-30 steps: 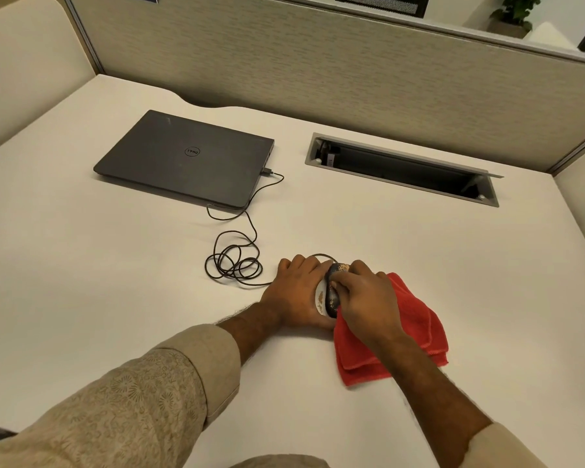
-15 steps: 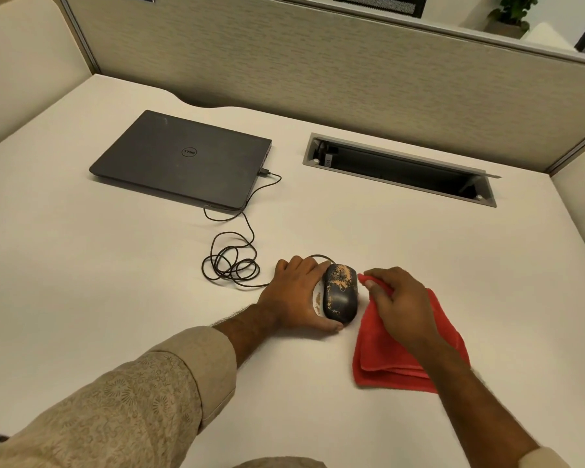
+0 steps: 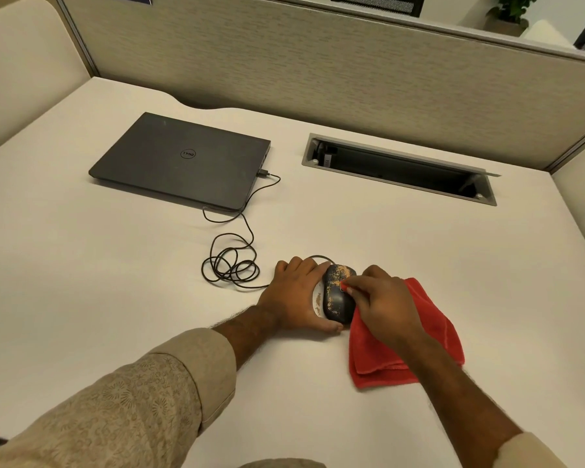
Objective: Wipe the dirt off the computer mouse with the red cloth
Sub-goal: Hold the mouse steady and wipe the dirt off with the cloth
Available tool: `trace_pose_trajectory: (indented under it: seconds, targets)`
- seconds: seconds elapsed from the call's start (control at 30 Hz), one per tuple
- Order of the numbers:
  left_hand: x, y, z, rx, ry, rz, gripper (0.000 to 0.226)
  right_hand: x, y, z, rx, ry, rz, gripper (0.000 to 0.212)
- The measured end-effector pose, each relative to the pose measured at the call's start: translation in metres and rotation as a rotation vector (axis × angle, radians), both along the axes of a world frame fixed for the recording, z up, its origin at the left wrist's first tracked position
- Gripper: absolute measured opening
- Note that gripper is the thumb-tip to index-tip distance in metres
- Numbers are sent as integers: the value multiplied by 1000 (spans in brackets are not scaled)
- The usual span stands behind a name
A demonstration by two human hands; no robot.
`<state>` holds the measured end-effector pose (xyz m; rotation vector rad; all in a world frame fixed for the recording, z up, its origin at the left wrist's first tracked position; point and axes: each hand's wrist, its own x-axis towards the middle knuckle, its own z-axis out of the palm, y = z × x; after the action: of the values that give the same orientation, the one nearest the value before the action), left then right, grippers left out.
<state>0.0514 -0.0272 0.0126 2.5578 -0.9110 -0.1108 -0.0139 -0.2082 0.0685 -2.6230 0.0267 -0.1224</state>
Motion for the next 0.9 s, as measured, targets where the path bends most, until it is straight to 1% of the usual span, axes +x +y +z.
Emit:
trace_pose_trajectory:
  seconds: [0.1, 0.2, 0.33, 0.43, 0.5, 0.6, 0.7, 0.8, 0.9]
  targets:
    - [0, 1, 0, 11, 2, 4, 113, 3, -9, 0, -41, -21, -25, 18]
    - [0, 1, 0, 11, 6, 6, 113, 9, -15, -1, 13, -33, -42, 18]
    - [0, 0, -1, 21, 4, 7, 114, 10, -22, -5, 51, 16, -9, 18]
    - [1, 0, -1, 21, 10, 12, 115, 13, -29, -7, 59, -20, -66, 17]
    - [1, 0, -1, 26, 9, 9, 115, 16, -27, -8, 74, -28, -59, 17]
    - [1, 0, -1, 26, 9, 5, 115, 20, -24, -10, 51, 45, -27, 18]
    - [1, 0, 0, 22, 14, 9, 115, 25, -30, -9, -33, 70, -68, 18]
    - [1, 0, 0, 13, 13, 8, 115, 30, -28, -8, 14, 56, -57, 18]
    - [0, 0, 0, 9, 14, 2, 115, 33, -26, -8, 7, 110, -11, 18]
